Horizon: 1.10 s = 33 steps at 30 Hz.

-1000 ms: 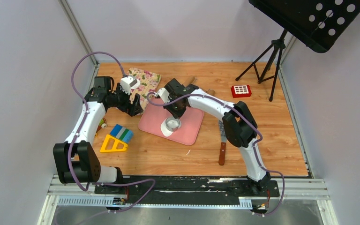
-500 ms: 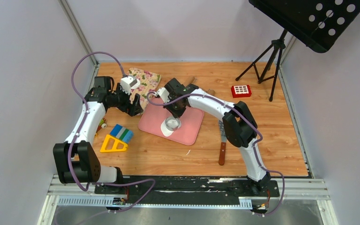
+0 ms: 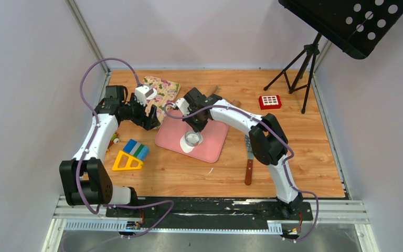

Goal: Roll out the dumpling wrappers from the dough
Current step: Place the dumpling mold on the work surface.

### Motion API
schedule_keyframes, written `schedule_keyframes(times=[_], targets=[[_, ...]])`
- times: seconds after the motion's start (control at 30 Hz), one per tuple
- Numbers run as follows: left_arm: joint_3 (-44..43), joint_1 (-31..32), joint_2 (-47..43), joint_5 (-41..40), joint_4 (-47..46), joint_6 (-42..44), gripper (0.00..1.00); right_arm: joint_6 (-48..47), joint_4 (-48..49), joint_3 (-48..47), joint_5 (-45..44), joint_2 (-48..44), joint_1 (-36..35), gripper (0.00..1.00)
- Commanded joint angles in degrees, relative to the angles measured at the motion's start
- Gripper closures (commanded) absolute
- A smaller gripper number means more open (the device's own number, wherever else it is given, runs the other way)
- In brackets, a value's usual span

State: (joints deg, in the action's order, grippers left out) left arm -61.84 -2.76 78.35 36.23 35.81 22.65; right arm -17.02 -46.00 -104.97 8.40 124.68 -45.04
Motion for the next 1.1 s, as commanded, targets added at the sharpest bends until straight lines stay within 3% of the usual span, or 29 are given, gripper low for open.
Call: schedule_keyframes(times=[0.0, 1.07], targets=[[-0.49, -0.04, 0.09, 1.6, -0.4, -0.57, 0.0, 0.14, 2.2, -2.52, -0.86, 0.21, -0.83, 0.98], [-0.63, -0.04, 0.23, 1.79, -0.22, -0.51, 0.0, -1.71, 2.6, -0.9, -3.12, -0.49, -0.75, 0.98]])
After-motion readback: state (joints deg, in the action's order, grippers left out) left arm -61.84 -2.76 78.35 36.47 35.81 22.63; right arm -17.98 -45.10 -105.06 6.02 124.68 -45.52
